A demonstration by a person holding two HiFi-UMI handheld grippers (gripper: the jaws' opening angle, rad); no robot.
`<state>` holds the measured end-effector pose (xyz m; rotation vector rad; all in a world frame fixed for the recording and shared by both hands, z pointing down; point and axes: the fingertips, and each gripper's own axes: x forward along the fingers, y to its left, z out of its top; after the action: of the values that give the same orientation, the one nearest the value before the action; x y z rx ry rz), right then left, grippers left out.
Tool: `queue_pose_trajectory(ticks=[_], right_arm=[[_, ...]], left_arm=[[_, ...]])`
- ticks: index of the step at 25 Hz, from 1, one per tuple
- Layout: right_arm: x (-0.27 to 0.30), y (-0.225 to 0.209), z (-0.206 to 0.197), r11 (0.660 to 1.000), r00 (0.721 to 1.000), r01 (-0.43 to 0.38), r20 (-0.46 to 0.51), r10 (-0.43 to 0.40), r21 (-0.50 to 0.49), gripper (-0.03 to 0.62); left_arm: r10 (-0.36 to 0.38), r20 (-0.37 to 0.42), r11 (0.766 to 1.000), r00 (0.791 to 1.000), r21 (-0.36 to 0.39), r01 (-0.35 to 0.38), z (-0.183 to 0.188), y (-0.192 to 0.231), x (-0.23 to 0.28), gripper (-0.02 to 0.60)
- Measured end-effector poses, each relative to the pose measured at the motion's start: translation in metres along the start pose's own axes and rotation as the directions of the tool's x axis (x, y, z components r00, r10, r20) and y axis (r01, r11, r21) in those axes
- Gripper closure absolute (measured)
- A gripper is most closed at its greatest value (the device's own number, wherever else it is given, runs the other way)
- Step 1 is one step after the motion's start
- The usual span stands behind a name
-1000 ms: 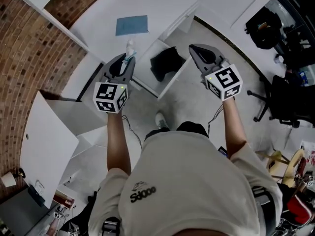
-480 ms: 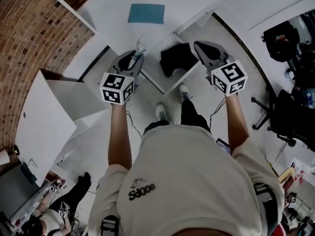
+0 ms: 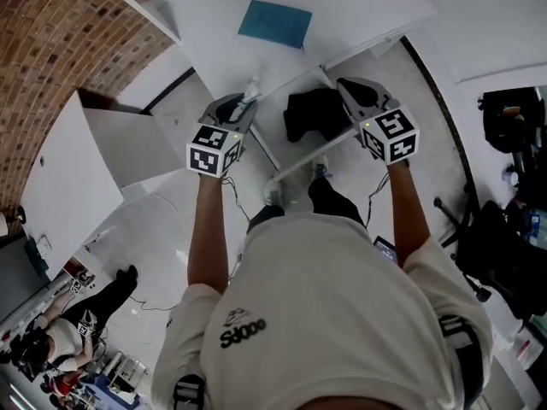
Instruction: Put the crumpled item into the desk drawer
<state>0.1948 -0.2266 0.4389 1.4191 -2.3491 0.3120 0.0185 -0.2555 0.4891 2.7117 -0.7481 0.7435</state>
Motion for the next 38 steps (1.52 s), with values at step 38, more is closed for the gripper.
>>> queue_pose_trajectory(ticks=[38], right_arm=[[0.139,-0.076,-0.188,0.954,0.925,-0.277,-0.239,0.297,0.114,0.591]], left_arm=[[0.045,-0.522,0.921,0.852,-0.309,-0.237,-0.251,-0.002,0.208,0.474]])
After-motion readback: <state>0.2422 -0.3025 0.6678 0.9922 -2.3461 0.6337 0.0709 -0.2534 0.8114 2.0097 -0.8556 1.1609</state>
